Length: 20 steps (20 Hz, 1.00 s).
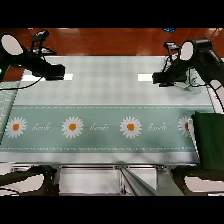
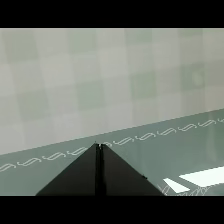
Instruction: Fold the shirts.
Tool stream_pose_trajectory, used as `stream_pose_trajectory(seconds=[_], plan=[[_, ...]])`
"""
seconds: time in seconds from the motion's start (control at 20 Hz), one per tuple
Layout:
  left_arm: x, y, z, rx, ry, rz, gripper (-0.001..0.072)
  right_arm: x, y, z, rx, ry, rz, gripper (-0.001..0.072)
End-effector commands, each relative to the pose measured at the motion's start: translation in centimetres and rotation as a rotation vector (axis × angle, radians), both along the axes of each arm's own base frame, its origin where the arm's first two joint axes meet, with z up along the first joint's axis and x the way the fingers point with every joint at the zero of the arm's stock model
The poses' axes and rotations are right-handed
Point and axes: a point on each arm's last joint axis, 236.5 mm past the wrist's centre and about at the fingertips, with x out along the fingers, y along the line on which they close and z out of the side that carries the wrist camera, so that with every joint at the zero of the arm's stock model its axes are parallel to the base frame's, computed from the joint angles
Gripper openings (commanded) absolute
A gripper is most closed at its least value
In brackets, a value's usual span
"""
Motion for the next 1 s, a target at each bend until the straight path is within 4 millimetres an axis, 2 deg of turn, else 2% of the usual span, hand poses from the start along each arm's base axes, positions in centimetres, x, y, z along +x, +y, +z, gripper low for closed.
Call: stream_pose_trajectory(seconds=[0.0, 0.05, 0.1, 0.15, 0.2, 0.25, 0.3, 0.4, 0.5, 0.6, 0.65, 0.8, 0.95], plan=[[2.0, 0.0, 0.6, -0.008, -0.08, 0.021, 0.0019, 3.1, -0.6, 0.9, -0.027, -0.138, 0.005, 0.0024], [3.3, 0.0, 1.0, -0.014, -0.135, 0.036, 0.0019, 4.4, -1.4, 1.4, -0.068, -0.196, 0.008, 0.0032], [4.0, 0.0, 1.1, -0.017, -0.161, 0.044, 0.002, 5.8, -3.0, 2.2, -0.138, -0.261, 0.004, 0.0146], [4.7, 0.1, 1.2, -0.018, -0.183, 0.051, 0.0054, 7.0, -4.7, 3.1, -0.213, -0.322, -0.008, 0.0362], [5.6, 0.2, 1.2, -0.021, -0.214, 0.062, 0.0188, 8.3, -6.7, 4.4, -0.301, -0.389, -0.02, 0.0412], [6.3, 0.2, 1.1, -0.022, -0.234, 0.07, 0.0442, 9.2, -8.5, 5.6, -0.364, -0.445, -0.052, 0.0412], [7.0, 0.3, 0.5, -0.019, -0.241, 0.079, 0.0509, 10.0, -10.4, 6.6, -0.396, -0.492, -0.097, 0.0412], [7.4, 0.5, -0.9, -0.006, -0.223, 0.08, 0.0508, 10.9, -13.9, 6.4, -0.377, -0.522, -0.19, 0.0412], [7.5, 0.6, -2.2, 0.001, -0.198, 0.078, 0.0508, 11.0, -18.1, 3.4, -0.341, -0.474, -0.301, 0.0411], [7.5, 0.6, -2.9, 0.005, -0.184, 0.078, 0.0508, 10.8, -21.3, -1.4, -0.255, -0.39, -0.407, 0.041], [7.5, 0.7, -3.2, 0.011, -0.177, 0.076, 0.0508, 10.7, -22.0, -3.7, -0.204, -0.354, -0.452, 0.0409], [6.6, 0.6, -4.3, 0.015, -0.119, 0.069, 0.0508, 10.6, -22.6, -9.6, -0.09, -0.267, -0.491, 0.0408], [5.3, 0.6, -4.9, 0.019, -0.062, 0.057, 0.0508, 10.1, -22.3, -12.9, -0.075, -0.201, -0.459, 0.04]])
